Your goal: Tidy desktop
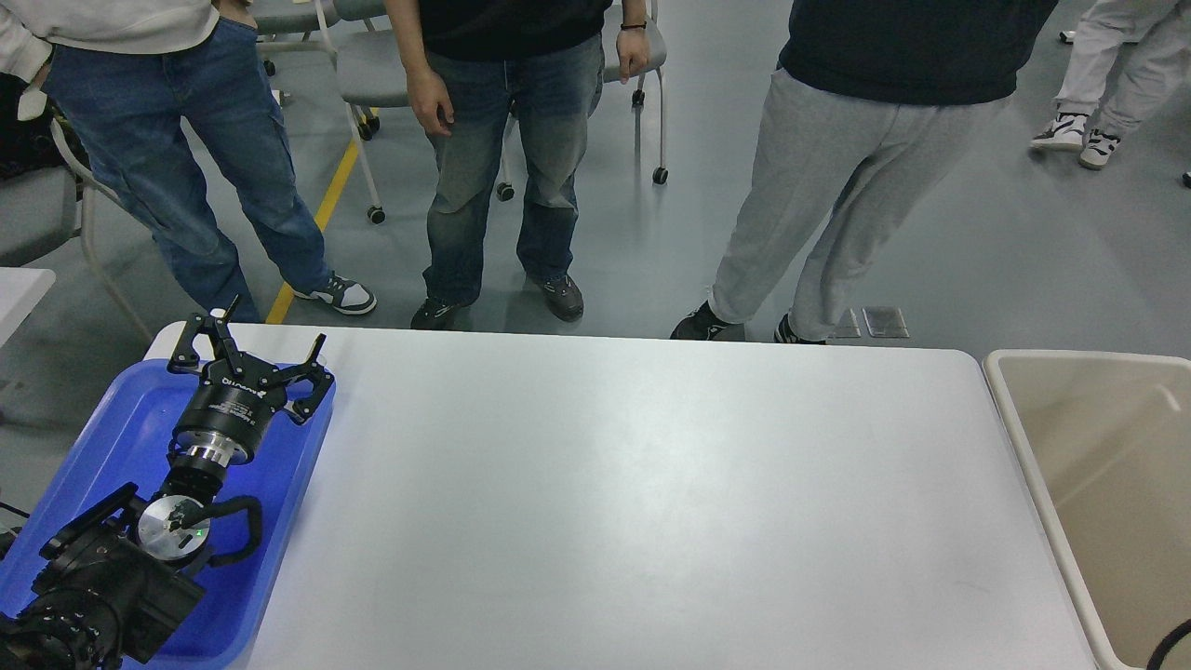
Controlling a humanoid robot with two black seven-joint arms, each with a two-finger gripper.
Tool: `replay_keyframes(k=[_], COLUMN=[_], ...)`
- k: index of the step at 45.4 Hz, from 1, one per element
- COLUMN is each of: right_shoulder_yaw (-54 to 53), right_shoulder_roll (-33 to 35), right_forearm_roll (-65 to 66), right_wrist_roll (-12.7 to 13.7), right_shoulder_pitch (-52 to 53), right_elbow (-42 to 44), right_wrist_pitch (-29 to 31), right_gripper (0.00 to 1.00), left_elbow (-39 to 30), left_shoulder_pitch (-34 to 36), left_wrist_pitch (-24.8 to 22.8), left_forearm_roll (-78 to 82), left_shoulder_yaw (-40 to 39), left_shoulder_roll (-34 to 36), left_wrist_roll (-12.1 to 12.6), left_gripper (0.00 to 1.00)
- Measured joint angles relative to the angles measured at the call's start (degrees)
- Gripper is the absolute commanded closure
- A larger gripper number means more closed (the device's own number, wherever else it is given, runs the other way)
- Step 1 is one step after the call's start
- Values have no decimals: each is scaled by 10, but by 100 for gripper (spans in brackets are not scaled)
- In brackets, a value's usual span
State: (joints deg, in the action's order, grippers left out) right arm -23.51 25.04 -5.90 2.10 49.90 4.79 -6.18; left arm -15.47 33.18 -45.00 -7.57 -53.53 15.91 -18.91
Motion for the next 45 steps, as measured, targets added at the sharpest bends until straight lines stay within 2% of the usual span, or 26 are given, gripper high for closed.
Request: replay_keyframes(k=[10, 16, 33, 45], right_shoulder_yaw=[-56, -77, -118, -125], right_shoulder_roll=[-5, -9, -13, -14], right_forearm_roll=[-29, -36, -43, -43], right_wrist_roll=[2, 2, 2, 1], right_shoulder_pitch=[45, 64, 84, 86], right_elbow=[-7, -22, -94, -177], right_wrist_pitch=[5, 28, 206, 270], right_gripper=[0, 0, 0, 0], left_elbow=[0, 0, 0, 0], left_shoulder_pitch=[0, 0, 0, 0], left_wrist_pitch=[0, 0, 0, 0], left_forearm_roll=[0, 0, 0, 0], left_shoulder_yaw=[0, 0, 0, 0], left_shoulder_roll=[0, 0, 0, 0], left_wrist_roll=[0, 0, -1, 0], left_gripper=[0, 0, 0, 0])
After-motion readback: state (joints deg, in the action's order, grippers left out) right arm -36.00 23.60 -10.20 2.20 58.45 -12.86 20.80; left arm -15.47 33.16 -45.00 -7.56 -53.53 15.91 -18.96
